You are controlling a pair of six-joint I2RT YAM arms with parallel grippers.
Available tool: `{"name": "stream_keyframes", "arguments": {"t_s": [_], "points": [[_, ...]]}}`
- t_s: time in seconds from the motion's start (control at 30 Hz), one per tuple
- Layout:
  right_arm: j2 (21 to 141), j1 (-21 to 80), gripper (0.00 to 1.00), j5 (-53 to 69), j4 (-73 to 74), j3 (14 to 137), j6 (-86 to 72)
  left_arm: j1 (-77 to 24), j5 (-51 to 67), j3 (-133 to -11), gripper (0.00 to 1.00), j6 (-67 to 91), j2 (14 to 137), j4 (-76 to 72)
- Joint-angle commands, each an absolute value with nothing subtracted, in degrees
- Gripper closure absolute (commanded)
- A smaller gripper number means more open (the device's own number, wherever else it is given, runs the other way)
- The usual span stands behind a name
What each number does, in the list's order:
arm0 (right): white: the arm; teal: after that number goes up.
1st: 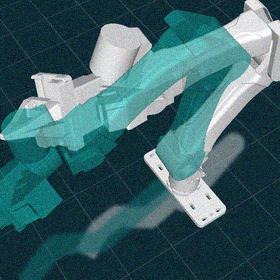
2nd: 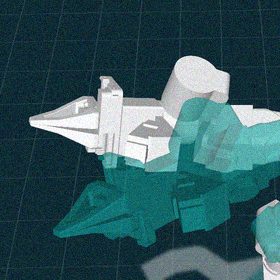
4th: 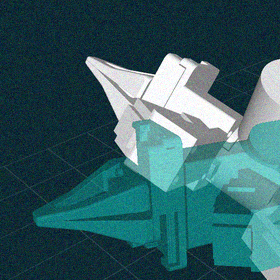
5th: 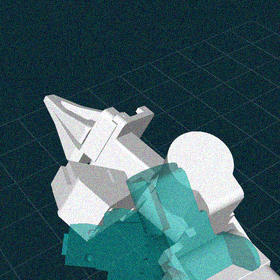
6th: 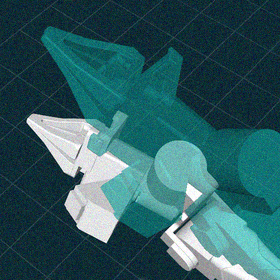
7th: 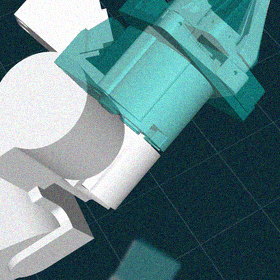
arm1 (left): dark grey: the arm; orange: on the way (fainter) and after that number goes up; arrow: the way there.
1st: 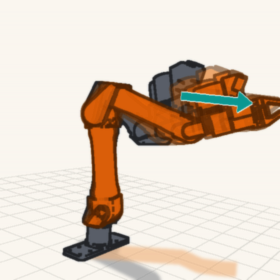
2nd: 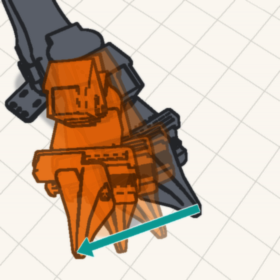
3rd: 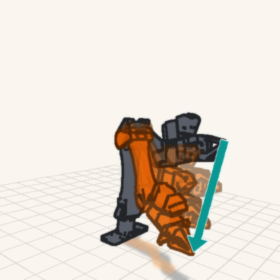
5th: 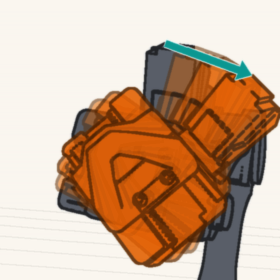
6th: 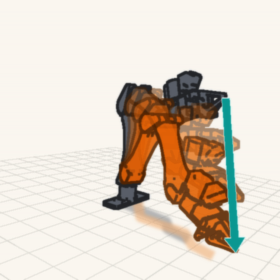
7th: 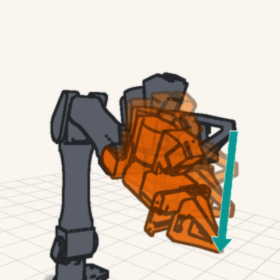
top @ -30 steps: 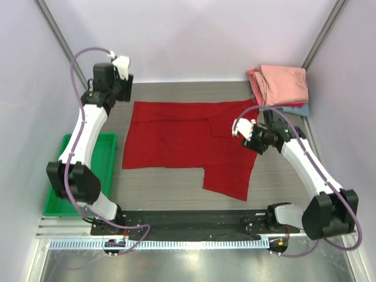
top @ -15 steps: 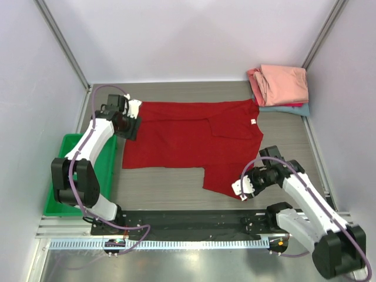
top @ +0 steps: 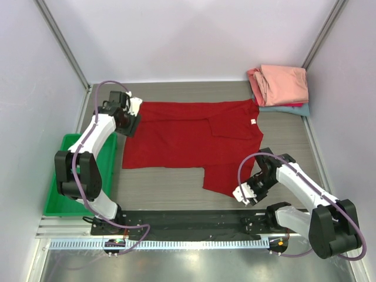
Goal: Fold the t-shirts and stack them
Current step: Fold the tshirt
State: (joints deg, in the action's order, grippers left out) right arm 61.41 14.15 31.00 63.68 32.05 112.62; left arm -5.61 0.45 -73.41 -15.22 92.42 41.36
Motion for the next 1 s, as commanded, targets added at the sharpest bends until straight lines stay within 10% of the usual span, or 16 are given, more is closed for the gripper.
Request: {"name": "stream_keyframes", "arguments": {"t_s": [0.0,0.37,0.6,0.97], "points": [[62.4,14.7,0.52,31.6,64.8,31.2,122.9,-5.5,-2.1,-76.4,0.45,-16.9,92.5,39.7],[67.1,18.7,0.56,30.8,54.6,29.0,116.8,-5.5,-2.6,-73.9,0.45,-17.8,92.2,39.9],[66.4,20.4,0.96,28.7,54.2,29.4,112.1,-5.5,-1.1,-69.4,0.48,-21.5,90.0,42.8],[60.2,20.4,0.99,28.0,55.0,29.0,104.9,-5.3,6.0,-71.8,0.51,-25.8,98.3,58.7]]}}
